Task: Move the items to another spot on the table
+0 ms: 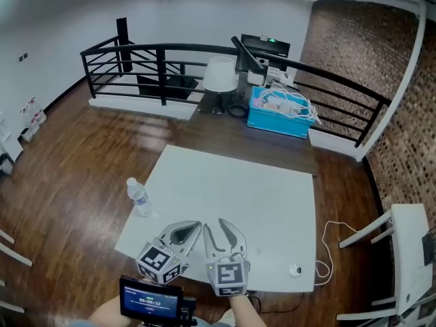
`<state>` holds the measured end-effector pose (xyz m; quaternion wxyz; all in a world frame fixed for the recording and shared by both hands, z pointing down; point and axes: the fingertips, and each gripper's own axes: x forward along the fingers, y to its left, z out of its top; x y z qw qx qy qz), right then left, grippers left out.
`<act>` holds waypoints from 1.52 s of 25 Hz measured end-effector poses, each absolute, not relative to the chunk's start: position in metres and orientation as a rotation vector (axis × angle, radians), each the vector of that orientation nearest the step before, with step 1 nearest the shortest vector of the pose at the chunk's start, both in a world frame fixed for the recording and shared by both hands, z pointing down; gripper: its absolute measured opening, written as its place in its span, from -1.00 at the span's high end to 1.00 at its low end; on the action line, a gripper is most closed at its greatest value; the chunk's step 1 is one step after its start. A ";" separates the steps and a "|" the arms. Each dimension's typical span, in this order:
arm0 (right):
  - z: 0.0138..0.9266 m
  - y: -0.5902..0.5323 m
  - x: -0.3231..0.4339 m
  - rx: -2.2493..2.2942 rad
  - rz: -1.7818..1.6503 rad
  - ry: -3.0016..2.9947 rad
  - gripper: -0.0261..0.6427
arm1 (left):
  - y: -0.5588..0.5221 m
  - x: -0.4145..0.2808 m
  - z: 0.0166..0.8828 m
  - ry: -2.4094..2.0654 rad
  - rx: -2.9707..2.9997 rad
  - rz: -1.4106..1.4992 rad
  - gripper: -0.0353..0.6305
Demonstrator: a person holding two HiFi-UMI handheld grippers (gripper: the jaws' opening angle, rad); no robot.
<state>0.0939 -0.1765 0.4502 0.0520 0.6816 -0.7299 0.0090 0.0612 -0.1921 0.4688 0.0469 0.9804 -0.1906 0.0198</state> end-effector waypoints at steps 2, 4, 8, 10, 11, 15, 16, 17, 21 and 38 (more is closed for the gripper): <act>0.444 -0.164 0.106 2.086 0.025 -2.214 0.52 | -0.177 0.077 0.463 -0.548 2.997 0.063 0.86; 0.438 -0.154 0.117 2.104 0.014 -2.209 0.62 | -0.162 0.091 0.455 -0.518 2.989 0.083 0.86; 0.428 -0.133 0.138 2.145 -0.001 -2.190 0.70 | -0.143 0.111 0.448 -0.476 3.009 0.086 0.86; 0.423 -0.124 0.148 2.168 -0.008 -2.175 0.74 | -0.139 0.119 0.445 -0.454 3.031 0.078 0.86; 0.422 -0.121 0.152 2.176 -0.009 -2.171 0.74 | -0.135 0.124 0.442 -0.442 3.033 0.077 0.86; 0.421 -0.109 0.168 2.203 0.010 -2.161 0.76 | -0.122 0.141 0.433 -0.402 3.054 0.073 0.86; 0.421 -0.107 0.172 2.211 0.010 -2.158 0.76 | -0.118 0.145 0.429 -0.392 3.053 0.069 0.86; 0.420 -0.106 0.174 2.220 0.009 -2.155 0.79 | -0.115 0.148 0.427 -0.384 3.055 0.063 0.86; 0.414 -0.097 0.182 2.260 -0.009 -2.150 0.92 | -0.109 0.154 0.422 -0.365 3.061 0.052 0.86; 0.413 -0.092 0.196 2.296 -0.004 -2.123 0.92 | -0.111 0.167 0.423 -0.336 3.090 0.056 0.86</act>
